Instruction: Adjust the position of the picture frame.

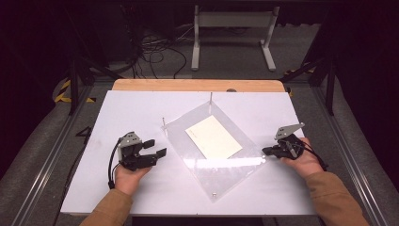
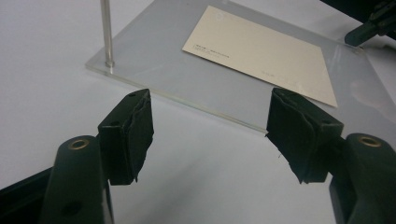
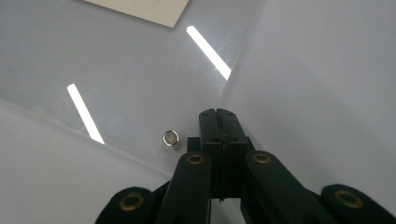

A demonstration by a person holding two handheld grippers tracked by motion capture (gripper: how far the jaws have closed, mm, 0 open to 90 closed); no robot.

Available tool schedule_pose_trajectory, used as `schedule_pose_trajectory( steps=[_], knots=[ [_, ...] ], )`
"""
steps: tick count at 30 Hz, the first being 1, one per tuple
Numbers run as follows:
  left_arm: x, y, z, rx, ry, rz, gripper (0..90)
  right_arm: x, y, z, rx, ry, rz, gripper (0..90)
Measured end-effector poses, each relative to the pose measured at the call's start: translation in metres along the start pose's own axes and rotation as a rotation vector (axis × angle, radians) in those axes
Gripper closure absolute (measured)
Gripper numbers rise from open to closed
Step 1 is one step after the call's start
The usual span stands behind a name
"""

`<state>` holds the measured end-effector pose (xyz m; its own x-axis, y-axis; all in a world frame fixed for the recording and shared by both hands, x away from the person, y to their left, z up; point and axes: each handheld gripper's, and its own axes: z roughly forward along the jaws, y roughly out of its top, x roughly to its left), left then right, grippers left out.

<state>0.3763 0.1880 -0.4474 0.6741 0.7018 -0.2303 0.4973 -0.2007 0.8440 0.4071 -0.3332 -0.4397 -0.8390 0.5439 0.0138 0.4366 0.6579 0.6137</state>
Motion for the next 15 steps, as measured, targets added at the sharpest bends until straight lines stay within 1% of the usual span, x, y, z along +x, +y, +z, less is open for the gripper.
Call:
schedule_pose_trajectory(
  steps=[1,2,3,4,5,6,7,9,10,12,13,14,15],
  knots=[
    [0.001,0.000,-0.002,-0.004,0.003,-0.002,31.9,0.004,0.001,0.001,-0.003,0.007,-0.007,90.0],
    [0.001,-0.001,-0.004,-0.008,0.012,-0.003,31.8,0.010,0.002,0.003,-0.006,0.021,-0.016,90.0],
    [0.002,-0.001,-0.004,-0.010,0.015,-0.003,31.8,0.018,0.003,0.005,-0.009,0.040,-0.030,90.0],
    [0.002,-0.002,-0.005,-0.012,0.014,-0.005,31.8,0.022,0.005,0.006,-0.008,0.051,-0.039,90.0],
    [0.002,-0.002,-0.005,-0.012,0.014,-0.005,31.8,0.022,0.005,0.006,-0.008,0.051,-0.039,90.0],
    [0.003,-0.002,-0.005,-0.011,0.018,-0.005,31.8,0.028,0.006,0.008,-0.008,0.062,-0.053,90.0],
    [0.003,-0.003,-0.005,-0.004,0.019,0.000,31.8,0.042,0.010,0.012,-0.011,0.075,-0.086,90.0],
    [0.002,-0.003,-0.004,-0.001,0.023,0.006,31.8,0.052,0.012,0.016,-0.016,0.093,-0.113,90.0],
    [0.002,-0.003,-0.004,-0.001,0.023,0.006,31.7,0.052,0.012,0.016,-0.016,0.093,-0.113,90.0],
    [0.000,-0.004,-0.004,0.005,0.029,0.019,31.7,0.063,0.017,0.019,-0.010,0.097,-0.147,90.0],
    [-0.002,-0.004,-0.004,0.005,0.024,0.020,31.7,0.069,0.020,0.021,-0.005,0.101,-0.168,90.0],
    [-0.002,-0.004,-0.004,0.005,0.024,0.020,31.7,0.069,0.020,0.021,-0.005,0.101,-0.168,90.0],
    [-0.002,-0.003,-0.004,0.006,0.031,0.037,31.7,0.074,0.022,0.021,0.002,0.098,-0.186,90.0]
  ],
)
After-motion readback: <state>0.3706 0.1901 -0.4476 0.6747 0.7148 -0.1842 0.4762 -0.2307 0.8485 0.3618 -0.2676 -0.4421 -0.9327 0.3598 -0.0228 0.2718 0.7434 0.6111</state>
